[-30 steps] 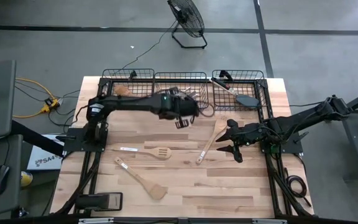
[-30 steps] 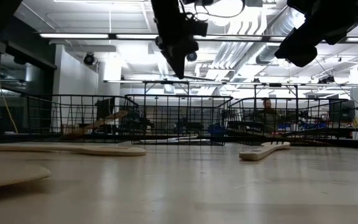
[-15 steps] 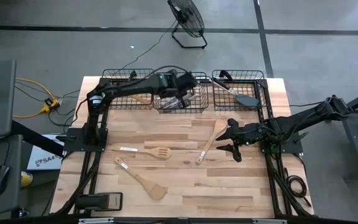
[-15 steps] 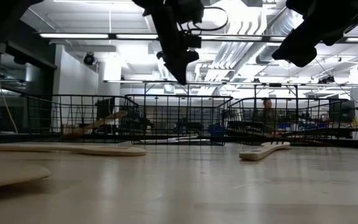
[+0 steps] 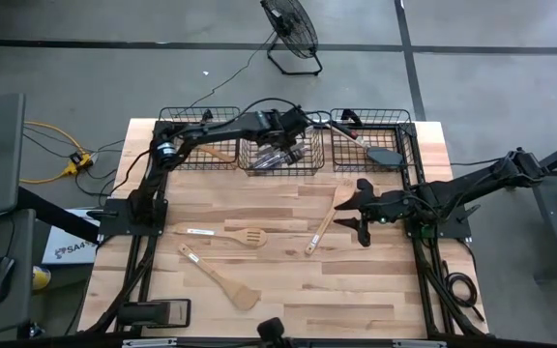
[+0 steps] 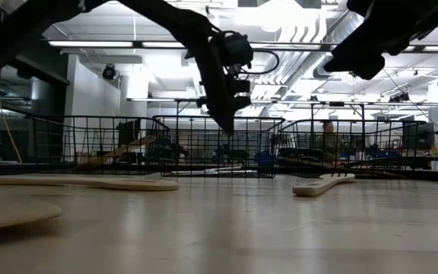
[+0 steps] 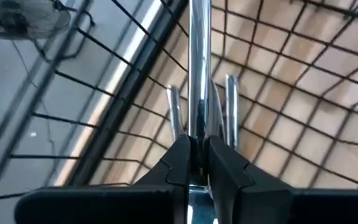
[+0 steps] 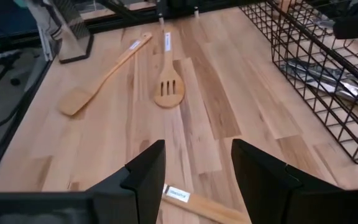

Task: Pick & Place Kitchen Items
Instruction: Put the silver table knife into the middle mesh basket

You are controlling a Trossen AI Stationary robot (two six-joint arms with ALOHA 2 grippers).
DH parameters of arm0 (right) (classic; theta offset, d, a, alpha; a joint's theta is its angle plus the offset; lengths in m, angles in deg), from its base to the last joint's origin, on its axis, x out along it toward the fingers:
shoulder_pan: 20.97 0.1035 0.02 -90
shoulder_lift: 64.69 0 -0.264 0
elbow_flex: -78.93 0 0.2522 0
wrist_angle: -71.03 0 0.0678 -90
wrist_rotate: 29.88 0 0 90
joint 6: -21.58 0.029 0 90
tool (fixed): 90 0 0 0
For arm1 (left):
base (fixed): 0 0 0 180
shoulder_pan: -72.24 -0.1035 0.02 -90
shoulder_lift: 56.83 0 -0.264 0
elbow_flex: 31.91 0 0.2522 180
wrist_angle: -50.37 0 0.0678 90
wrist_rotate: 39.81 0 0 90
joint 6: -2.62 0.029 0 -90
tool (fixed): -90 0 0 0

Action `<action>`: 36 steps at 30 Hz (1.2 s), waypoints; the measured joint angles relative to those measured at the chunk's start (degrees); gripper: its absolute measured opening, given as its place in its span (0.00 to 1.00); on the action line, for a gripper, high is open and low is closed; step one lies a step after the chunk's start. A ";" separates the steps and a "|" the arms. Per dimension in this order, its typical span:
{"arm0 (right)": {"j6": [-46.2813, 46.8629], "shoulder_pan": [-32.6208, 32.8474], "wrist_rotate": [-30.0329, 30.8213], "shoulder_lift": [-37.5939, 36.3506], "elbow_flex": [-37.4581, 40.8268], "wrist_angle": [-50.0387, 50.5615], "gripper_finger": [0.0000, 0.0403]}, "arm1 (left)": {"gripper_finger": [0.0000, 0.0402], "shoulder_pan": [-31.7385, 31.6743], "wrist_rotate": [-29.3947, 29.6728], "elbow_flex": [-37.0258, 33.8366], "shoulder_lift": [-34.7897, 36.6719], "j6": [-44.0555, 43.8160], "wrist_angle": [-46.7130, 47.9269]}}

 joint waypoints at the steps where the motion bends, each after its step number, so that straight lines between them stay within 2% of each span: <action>1: 0.65 0.00 0.27 0.00 0.02 -0.14 0.44 | 0.07 -0.15 -0.45 0.00 -0.07 -0.04 0.83; 16: 7.03 0.00 1.42 0.00 0.01 -0.51 0.44 | 0.07 -0.95 -0.60 0.01 -2.94 0.00 2.46; 36: 8.33 -0.02 3.14 0.00 0.02 -0.48 0.44 | 0.07 -3.35 -6.08 0.09 -4.00 -3.49 1.70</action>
